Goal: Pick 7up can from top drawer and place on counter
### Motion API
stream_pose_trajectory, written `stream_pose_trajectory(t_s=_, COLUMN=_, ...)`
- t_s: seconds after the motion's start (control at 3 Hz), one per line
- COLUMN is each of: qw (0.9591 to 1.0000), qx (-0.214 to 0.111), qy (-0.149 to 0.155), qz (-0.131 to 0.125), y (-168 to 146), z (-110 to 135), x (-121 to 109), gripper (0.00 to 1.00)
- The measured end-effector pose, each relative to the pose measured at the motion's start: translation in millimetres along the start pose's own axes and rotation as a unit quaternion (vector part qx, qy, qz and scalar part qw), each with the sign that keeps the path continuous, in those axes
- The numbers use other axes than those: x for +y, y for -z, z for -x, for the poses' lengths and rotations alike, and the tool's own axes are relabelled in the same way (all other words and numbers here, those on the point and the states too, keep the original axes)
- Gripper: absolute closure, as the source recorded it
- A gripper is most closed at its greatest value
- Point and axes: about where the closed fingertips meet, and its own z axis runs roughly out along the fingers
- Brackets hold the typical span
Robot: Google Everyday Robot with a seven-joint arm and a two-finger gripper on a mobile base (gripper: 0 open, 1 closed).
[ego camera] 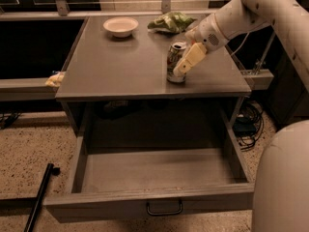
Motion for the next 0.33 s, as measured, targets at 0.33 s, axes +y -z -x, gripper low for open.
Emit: stream_pose_trajectory(t_s=0.33, qw=1.0000, qx=0.000, qy=0.000, qz=0.000, y=0.0, z=0.0, x=0.0, gripper=0.00)
